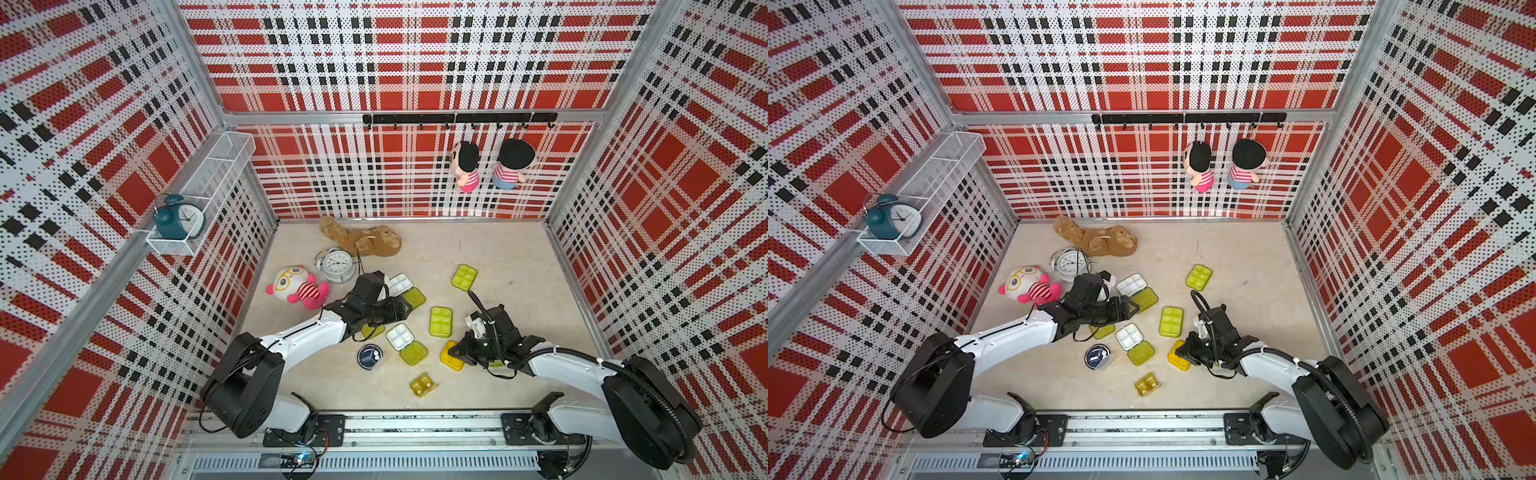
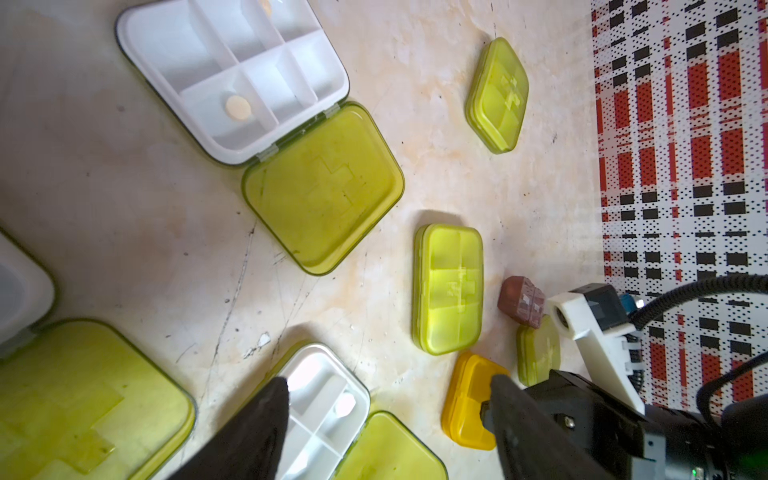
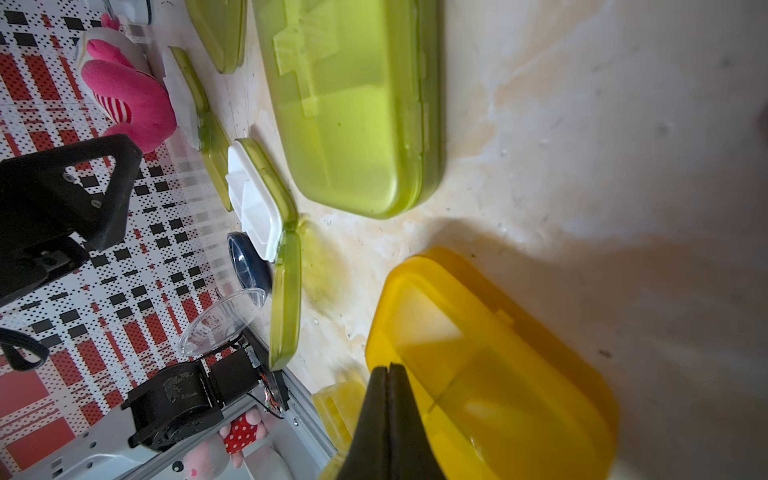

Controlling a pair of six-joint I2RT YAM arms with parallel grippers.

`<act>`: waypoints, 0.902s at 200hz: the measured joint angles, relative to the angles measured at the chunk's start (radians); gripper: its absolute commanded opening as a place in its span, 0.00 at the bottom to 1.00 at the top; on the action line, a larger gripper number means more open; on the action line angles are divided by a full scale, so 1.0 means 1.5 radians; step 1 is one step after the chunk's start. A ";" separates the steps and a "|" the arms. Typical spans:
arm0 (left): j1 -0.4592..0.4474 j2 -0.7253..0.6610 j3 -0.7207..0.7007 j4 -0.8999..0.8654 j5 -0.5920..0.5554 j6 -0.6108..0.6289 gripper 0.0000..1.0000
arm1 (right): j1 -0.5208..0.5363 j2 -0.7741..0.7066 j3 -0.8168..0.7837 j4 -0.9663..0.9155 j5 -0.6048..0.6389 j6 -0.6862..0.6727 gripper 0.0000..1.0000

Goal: Close pillboxes
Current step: Close the lid on the pillbox.

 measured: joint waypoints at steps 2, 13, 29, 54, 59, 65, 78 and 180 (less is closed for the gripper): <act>0.000 0.000 0.000 0.000 0.000 0.000 0.78 | 0.000 0.000 0.000 0.000 0.000 0.000 0.00; 0.002 0.000 0.000 0.000 0.000 -0.001 0.78 | 0.000 -0.003 0.001 -0.001 0.002 -0.003 0.00; 0.003 0.000 0.000 0.000 0.000 -0.002 0.78 | 0.000 -0.016 0.001 -0.012 0.013 -0.011 0.00; 0.009 0.000 0.000 0.000 0.000 -0.002 0.78 | 0.000 -0.057 0.001 -0.031 0.027 -0.026 0.00; 0.011 0.000 0.000 0.000 0.001 -0.003 0.78 | 0.000 -0.067 0.003 -0.032 0.027 -0.029 0.00; 0.013 0.000 0.000 0.000 0.002 -0.003 0.78 | 0.000 -0.078 0.004 -0.032 0.027 -0.032 0.00; 0.020 0.000 0.001 0.000 0.003 -0.004 0.78 | 0.000 -0.099 0.005 -0.029 0.023 -0.034 0.00; 0.042 -0.001 0.007 -0.008 0.016 -0.002 0.78 | 0.078 -0.092 -0.018 -0.006 0.014 -0.015 0.11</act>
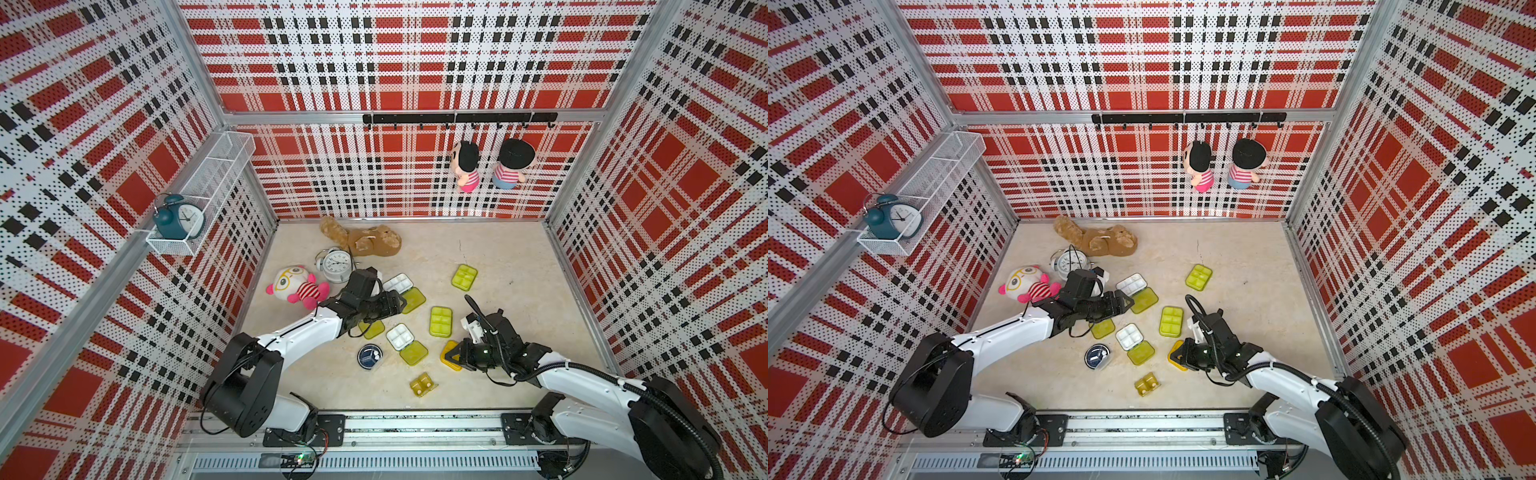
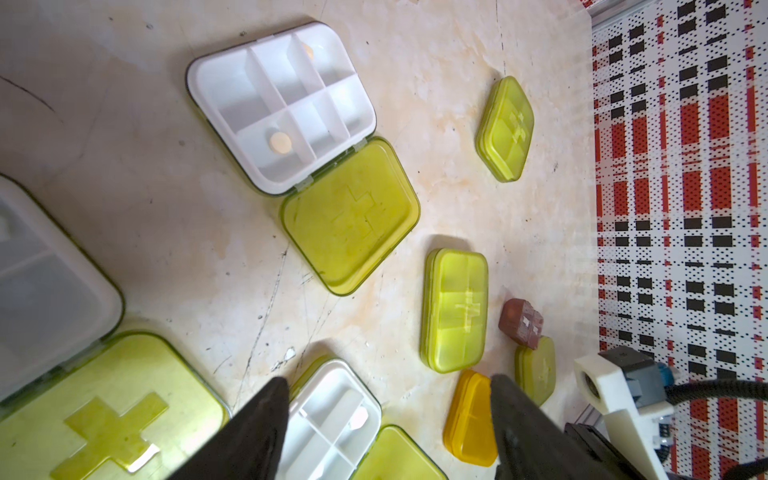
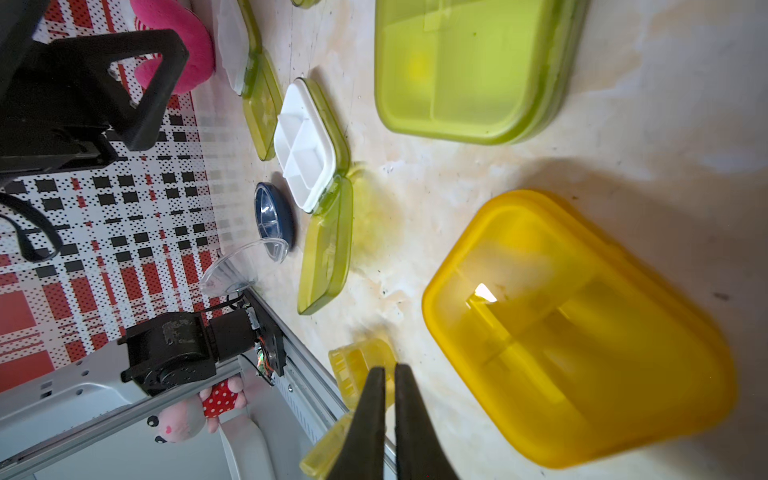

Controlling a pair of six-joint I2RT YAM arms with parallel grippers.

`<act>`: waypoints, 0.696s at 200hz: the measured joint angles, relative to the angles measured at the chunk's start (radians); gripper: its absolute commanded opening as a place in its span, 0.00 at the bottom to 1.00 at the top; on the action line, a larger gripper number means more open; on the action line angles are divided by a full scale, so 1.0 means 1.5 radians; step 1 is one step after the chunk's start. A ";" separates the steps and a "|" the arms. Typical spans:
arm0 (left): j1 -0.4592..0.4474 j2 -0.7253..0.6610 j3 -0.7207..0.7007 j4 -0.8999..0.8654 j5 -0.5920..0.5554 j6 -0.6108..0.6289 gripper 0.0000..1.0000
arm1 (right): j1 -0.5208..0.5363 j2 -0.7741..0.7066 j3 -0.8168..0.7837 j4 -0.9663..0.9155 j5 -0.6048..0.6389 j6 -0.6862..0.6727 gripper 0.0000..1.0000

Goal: Close pillboxes
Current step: Close the lid on the pillbox.

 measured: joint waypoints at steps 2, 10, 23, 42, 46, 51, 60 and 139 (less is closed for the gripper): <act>0.000 0.000 0.000 -0.001 0.001 0.000 0.78 | 0.001 0.002 0.000 0.001 0.000 0.000 0.11; 0.000 0.000 0.000 -0.003 0.002 0.001 0.77 | 0.003 0.013 0.001 0.006 0.003 0.000 0.12; 0.000 0.000 0.000 -0.007 0.003 0.001 0.77 | 0.008 0.033 0.002 0.016 0.004 0.000 0.12; 0.000 0.000 -0.001 -0.009 0.003 0.002 0.77 | 0.013 0.065 0.005 0.031 0.005 0.002 0.12; 0.000 0.000 -0.001 -0.009 0.003 0.002 0.77 | 0.014 0.072 0.006 0.034 0.004 0.002 0.12; 0.000 0.000 -0.001 -0.009 0.004 0.002 0.77 | 0.016 0.079 0.008 0.036 0.005 0.002 0.12; 0.000 0.000 -0.002 -0.009 0.004 0.002 0.77 | 0.020 0.093 0.017 0.037 0.005 0.002 0.12; 0.025 0.036 -0.003 0.010 0.028 0.003 0.76 | 0.035 0.164 0.089 0.057 0.002 -0.006 0.11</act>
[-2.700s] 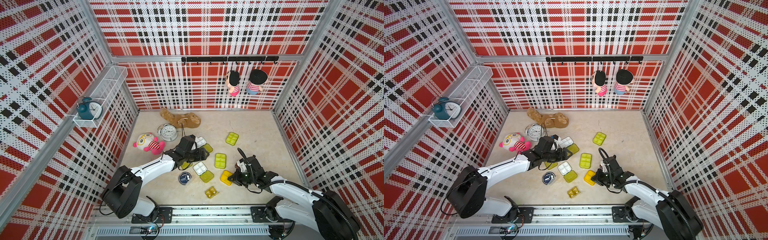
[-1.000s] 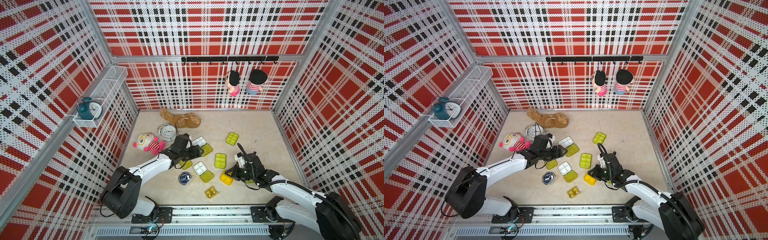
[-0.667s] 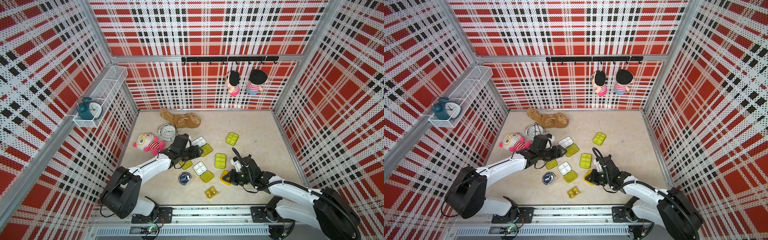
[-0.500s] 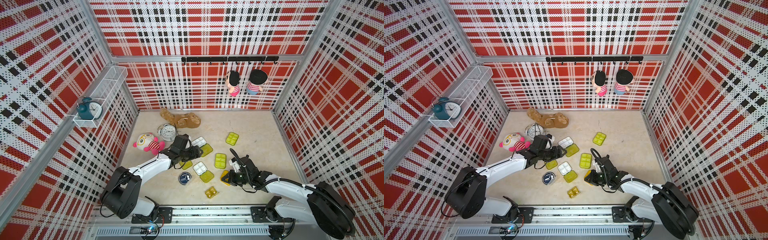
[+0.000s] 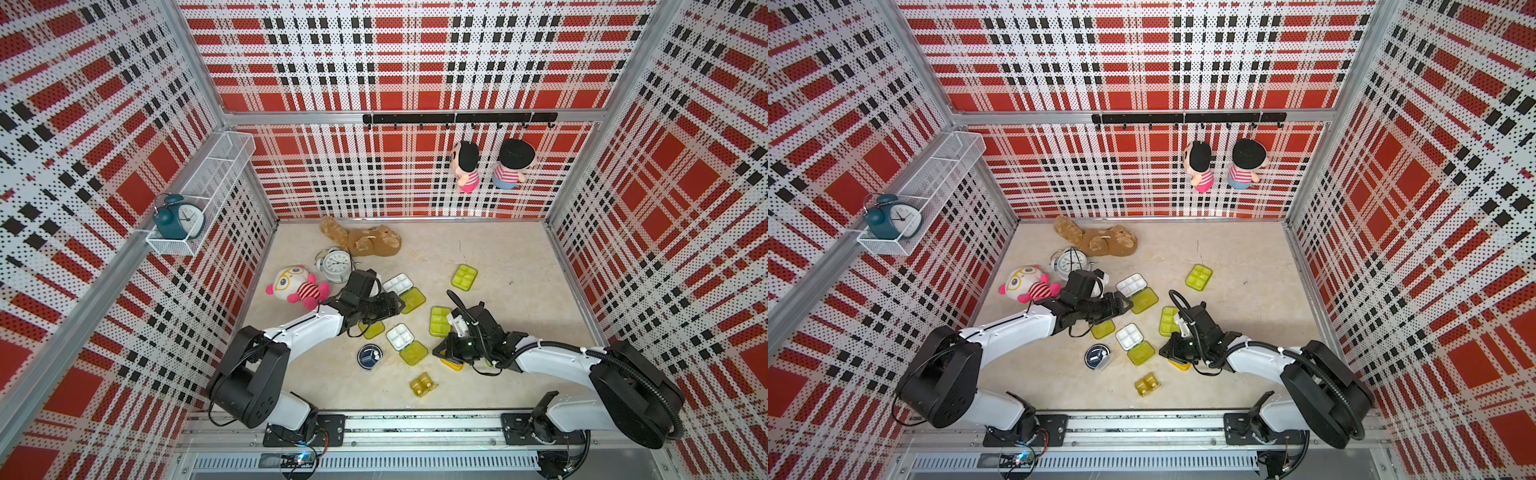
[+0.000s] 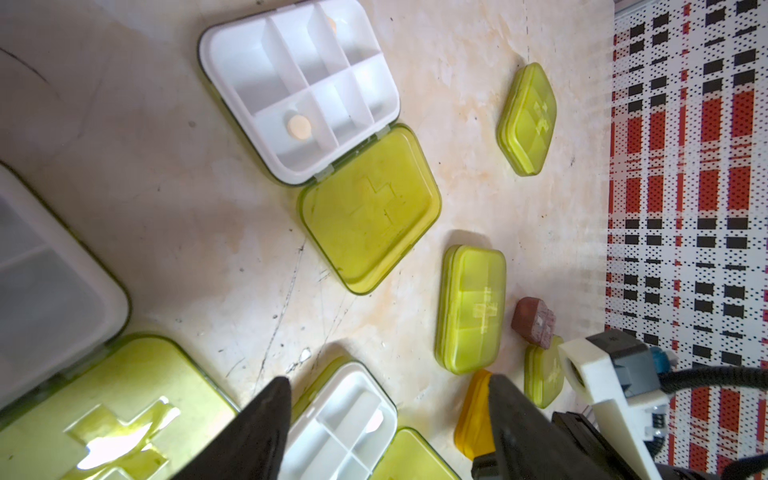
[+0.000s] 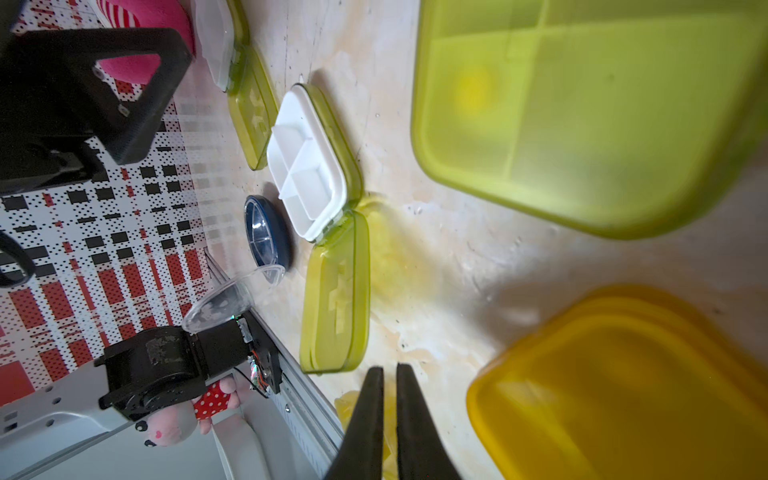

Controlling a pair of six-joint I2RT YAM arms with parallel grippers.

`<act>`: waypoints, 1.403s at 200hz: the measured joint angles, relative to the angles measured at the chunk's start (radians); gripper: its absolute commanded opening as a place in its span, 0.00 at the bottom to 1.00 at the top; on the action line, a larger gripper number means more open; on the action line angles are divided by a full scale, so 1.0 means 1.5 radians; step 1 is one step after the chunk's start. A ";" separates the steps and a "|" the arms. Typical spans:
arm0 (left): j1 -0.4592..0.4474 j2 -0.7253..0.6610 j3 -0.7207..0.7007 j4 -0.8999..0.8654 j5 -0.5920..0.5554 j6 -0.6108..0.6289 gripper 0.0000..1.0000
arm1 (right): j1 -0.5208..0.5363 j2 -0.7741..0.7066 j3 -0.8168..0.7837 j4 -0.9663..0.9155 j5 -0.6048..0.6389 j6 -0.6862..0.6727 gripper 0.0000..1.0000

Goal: Close pillboxes
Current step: Close the lid on the pillbox.

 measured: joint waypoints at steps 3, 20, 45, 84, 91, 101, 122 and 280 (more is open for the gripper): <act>0.003 0.002 0.000 0.001 0.003 0.000 0.76 | 0.000 0.001 0.003 -0.002 0.000 -0.001 0.11; 0.024 0.013 0.006 0.003 0.010 0.001 0.76 | 0.001 0.003 0.025 -0.013 0.004 -0.010 0.11; 0.059 0.033 0.037 0.004 0.021 0.004 0.76 | 0.000 0.005 0.069 -0.043 0.018 -0.026 0.12; 0.105 0.091 0.133 0.004 0.033 0.021 0.76 | -0.022 0.051 0.141 -0.061 0.017 -0.042 0.11; 0.109 0.106 0.154 0.003 0.035 0.026 0.76 | -0.029 0.065 0.157 -0.066 0.015 -0.043 0.11; 0.113 0.126 0.181 0.003 0.036 0.033 0.76 | -0.038 0.091 0.184 -0.076 0.011 -0.044 0.11; 0.114 0.158 0.225 -0.002 0.039 0.043 0.76 | -0.050 0.143 0.256 -0.108 0.010 -0.045 0.11; 0.127 0.351 0.407 -0.032 0.102 0.111 0.77 | -0.050 0.258 0.436 -0.232 0.073 0.060 0.12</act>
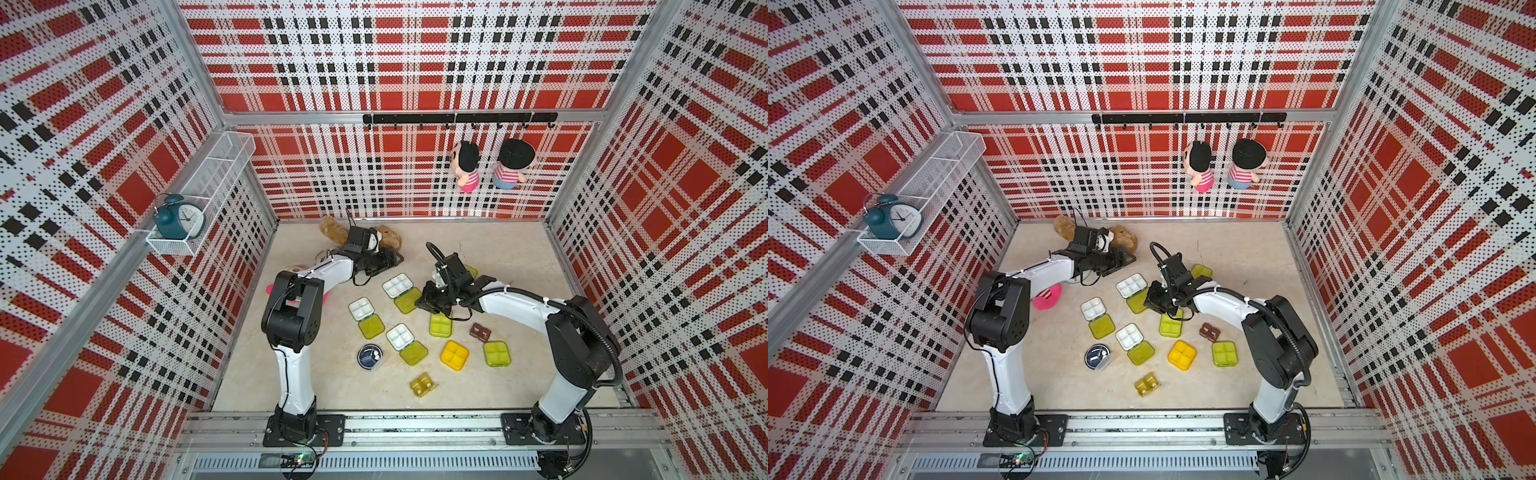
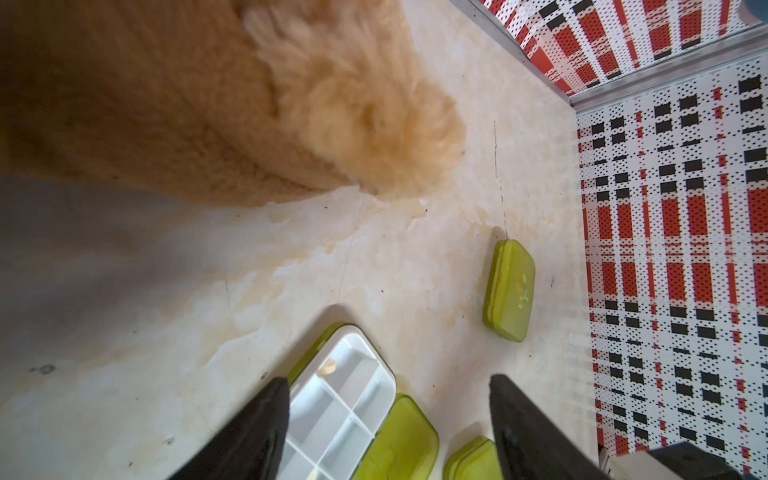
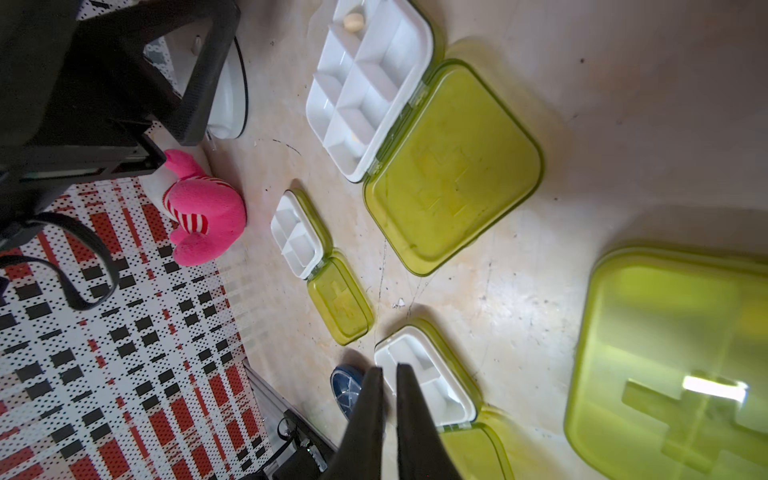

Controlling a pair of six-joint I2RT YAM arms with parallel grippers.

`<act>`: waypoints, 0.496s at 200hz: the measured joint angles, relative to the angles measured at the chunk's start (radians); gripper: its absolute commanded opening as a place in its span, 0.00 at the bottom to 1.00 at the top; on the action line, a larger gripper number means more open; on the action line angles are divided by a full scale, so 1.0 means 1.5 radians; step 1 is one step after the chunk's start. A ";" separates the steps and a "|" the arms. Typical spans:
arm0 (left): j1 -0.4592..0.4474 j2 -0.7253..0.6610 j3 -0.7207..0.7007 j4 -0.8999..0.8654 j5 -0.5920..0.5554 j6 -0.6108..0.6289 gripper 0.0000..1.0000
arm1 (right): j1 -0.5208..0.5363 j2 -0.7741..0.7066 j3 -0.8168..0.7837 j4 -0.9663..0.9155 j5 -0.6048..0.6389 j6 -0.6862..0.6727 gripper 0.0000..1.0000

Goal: Close pillboxes
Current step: Close the lid on the pillbox.

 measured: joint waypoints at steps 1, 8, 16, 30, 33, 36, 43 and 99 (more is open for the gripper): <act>0.000 0.001 0.000 0.000 0.001 0.000 0.77 | 0.000 0.000 0.000 -0.001 0.001 0.000 0.12; 0.002 0.003 -0.001 0.003 0.006 0.000 0.77 | 0.002 0.005 0.002 -0.004 0.007 0.004 0.12; 0.005 0.006 -0.002 0.010 0.012 -0.002 0.77 | 0.003 0.009 0.002 -0.007 0.011 0.010 0.12; 0.010 0.013 -0.004 0.023 0.020 -0.006 0.77 | 0.007 0.013 -0.001 -0.009 0.018 0.024 0.12; 0.011 0.016 -0.005 0.025 0.022 -0.007 0.77 | 0.007 0.014 -0.001 -0.009 0.018 0.028 0.12; 0.012 0.018 -0.005 0.027 0.023 -0.008 0.77 | 0.008 0.014 -0.002 -0.009 0.018 0.030 0.12; 0.013 0.023 -0.005 0.031 0.025 -0.008 0.77 | 0.009 0.015 -0.002 -0.009 0.020 0.034 0.12; 0.015 0.049 -0.011 0.045 0.028 -0.008 0.77 | 0.004 0.085 0.019 -0.005 0.003 0.033 0.12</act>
